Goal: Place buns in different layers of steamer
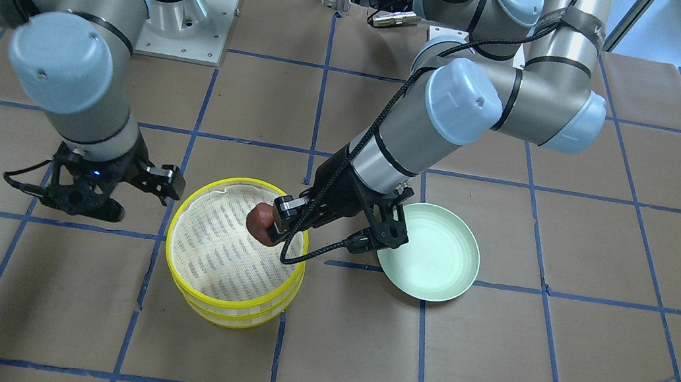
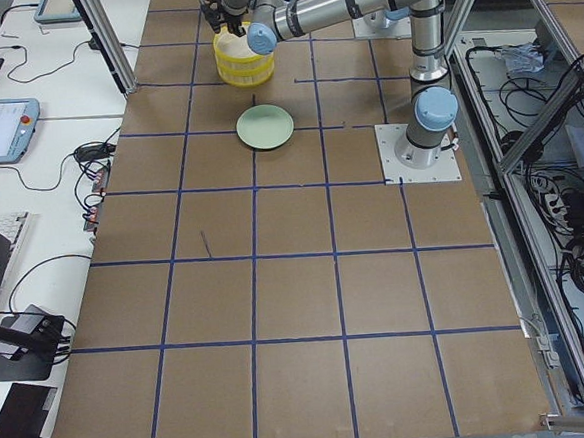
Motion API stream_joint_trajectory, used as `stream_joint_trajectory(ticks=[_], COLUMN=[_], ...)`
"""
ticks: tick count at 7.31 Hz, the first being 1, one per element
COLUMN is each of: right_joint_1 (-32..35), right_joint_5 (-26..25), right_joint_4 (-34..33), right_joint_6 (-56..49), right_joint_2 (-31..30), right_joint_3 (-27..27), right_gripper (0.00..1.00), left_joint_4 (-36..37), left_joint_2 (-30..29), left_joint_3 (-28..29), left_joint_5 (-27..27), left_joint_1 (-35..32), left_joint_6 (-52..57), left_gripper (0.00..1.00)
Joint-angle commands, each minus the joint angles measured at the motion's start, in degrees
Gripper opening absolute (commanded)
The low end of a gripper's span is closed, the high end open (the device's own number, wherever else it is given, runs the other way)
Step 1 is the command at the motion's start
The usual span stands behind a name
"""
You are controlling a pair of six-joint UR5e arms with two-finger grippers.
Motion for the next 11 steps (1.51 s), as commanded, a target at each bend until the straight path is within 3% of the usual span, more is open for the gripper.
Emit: stream_joint_trajectory(ticks=[1,3,4,5,7,9,11], right_joint_1=[-3.7,1.4,3.4,2.9,1.8,1.8,1.9], right_joint_5=[1.1,3.2,3.3,3.2,3.9,3.9,4.0], right_joint_4=[13.7,17.3,18.8,18.6,18.4,18.3,18.0], right_joint_6=[-6.5,-6.1,-6.0,-6.0,-6.0,-6.0,-5.8], right_joint_2=[-6.3,-11.8,-12.3,-12.7,-12.9,-13.0,-13.1], right_joint_3=[-6.5,-7.1,-6.9,-7.0,-6.4,-6.4,-6.3], right_gripper=[1.0,1.0,1.0,1.0,1.0,1.0,1.0], left_joint_4=[1.9,1.9,-2.2,-10.9,-23.5,-40.4,-55.6], left_joint_2=[-1.4,-1.2,-0.1,0.9,3.1,11.3,18.3], left_joint_3=[0.2,0.6,2.2,4.8,8.4,8.0,6.9], left_joint_5=[0.0,0.7,3.8,11.4,15.0,16.2,26.9], left_joint_1=[-1.2,-1.1,-0.9,-0.8,2.3,11.1,13.5], left_joint_6=[-1.6,0.8,12.9,23.4,38.2,43.9,43.8], left_gripper=[0.99,1.0,1.0,1.0,1.0,1.0,1.0])
